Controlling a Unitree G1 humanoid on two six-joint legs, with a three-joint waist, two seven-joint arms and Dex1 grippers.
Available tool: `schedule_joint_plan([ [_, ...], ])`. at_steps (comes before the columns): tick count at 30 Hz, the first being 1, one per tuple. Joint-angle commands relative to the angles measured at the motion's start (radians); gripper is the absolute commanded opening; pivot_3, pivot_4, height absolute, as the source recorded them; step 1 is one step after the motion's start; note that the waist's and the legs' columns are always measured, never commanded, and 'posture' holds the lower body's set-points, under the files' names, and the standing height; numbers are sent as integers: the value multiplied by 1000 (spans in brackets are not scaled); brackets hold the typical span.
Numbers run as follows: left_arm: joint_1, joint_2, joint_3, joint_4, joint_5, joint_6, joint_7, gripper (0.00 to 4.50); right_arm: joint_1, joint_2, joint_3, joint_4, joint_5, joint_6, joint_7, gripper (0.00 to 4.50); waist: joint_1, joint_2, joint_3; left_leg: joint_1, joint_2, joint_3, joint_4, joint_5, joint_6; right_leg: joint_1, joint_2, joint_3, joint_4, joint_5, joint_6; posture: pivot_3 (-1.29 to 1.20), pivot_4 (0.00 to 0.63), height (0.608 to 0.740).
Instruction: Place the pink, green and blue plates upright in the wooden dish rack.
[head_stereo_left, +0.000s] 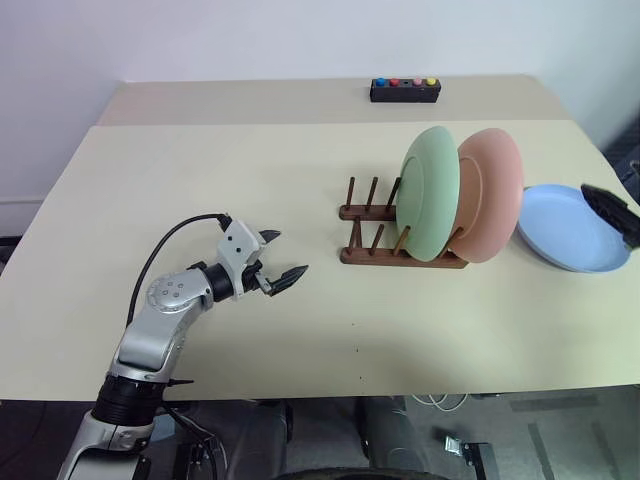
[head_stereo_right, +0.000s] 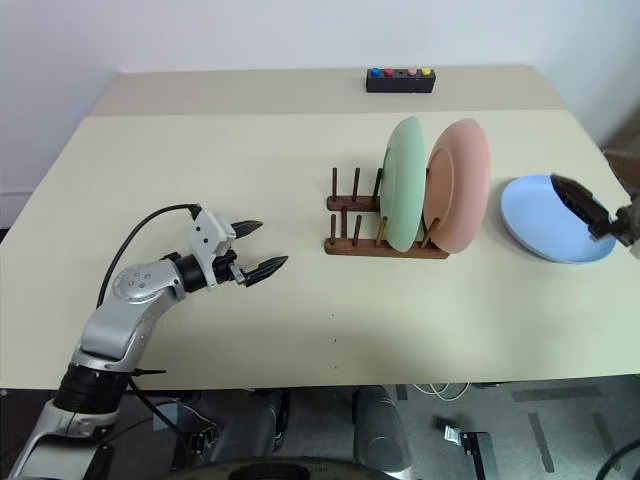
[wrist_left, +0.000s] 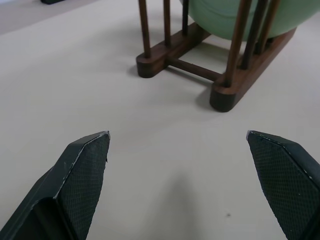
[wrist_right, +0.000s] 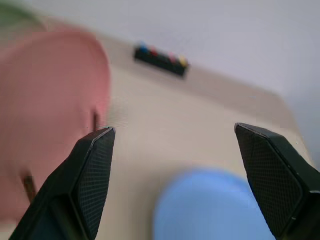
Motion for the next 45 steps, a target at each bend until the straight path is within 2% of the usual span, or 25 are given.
schedule_joint_plan([
  [1, -21, 0, 2, -6, 4, -22, -7, 4500, 62, -13, 76, 30, -147, -114, 10, 3867, 0, 0, 0, 0, 0, 0, 0, 0, 0, 0, 0, 0, 0, 0, 0, 0, 150, 740],
  [6, -23, -4, 0, -10, 5, -21, -9, 4500, 38, -10, 249, 205, -349, -251, -55, 3867, 1, 0, 0, 0, 0, 1, 1, 0, 0, 0, 0, 1, 0, 0, 0, 0, 150, 740],
  [13, -9, 1, 8, -26, 5, -15, -3, 4500, -99, 33, 358, 387, -408, -339, -84, 3867, 0, 1, 0, 0, 0, 1, 1, 0, 0, 0, 0, 1, 0, 0, 0, 0, 150, 740],
  [16, -4, 2, 10, -31, 7, -15, 2, 4500, -156, 37, 396, 476, -451, -392, -121, 3027, 0, 1, 0, 0, 0, 1, 1, 0, 0, 0, 0, 1, 0, 0, 0, 0, 150, 740],
  [20, -1, 2, 10, -34, 6, -14, 6, 4500, -189, 40, 419, 533, -463, -430, -127, 921, 3, 1, 0, 0, 0, 1, 1, 0, 0, 0, 0, 1, 0, 0, 0, 0, 150, 740],
  [22, 0, 2, 9, -35, 7, -14, 8, 4500, -194, 40, 428, 555, -474, -447, -138, 13, 2, 1, 0, 0, 0, 1, 1, 0, 0, 0, 0, 1, 0, 0, 0, 0, 150, 740],
  [27, -3, 2, 9, -30, 7, -17, 7, 4500, -182, 35, 430, 562, -495, -494, -165, 13, 1, 1, 0, 0, 0, 1, 1, 0, 0, 1, 0, 1, 0, 0, 0, 0, 150, 740],
  [31, -3, 3, 9, -26, 7, -19, 4, 4500, -172, 4, 391, 464, -523, -538, -231, 13, 1, 1, 0, 0, 0, 1, 1, 0, 0, 0, 0, 1, 0, 0, 0, 0, 150, 740],
  [35, -8, 2, 8, -19, 8, -22, 3, 4500, -240, -14, 343, 341, -540, -572, -313, 13, -5, 3, 0, 0, 0, 1, 1, 0, 0, 0, 0, 2, 0, 0, 0, 0, 150, 740],
  [41, -24, -7, 3, 4, 13, -36, 2, 4500, -484, 4, 344, 94, -422, -515, -274, 13, -12, 4, 0, 0, 0, 0, 1, 0, 0, 0, 0, 1, 1, 0, 0, 0, 150, 740],
  [45, -28, -12, 4, 15, 16, -47, 5, 4500, -638, 84, 413, -134, -177, -366, -190, 13, -22, 7, 1, -1, -1, 1, 1, 0, 1, -1, -1, 2, 1, 0, 1, 0, 150, 740],
])
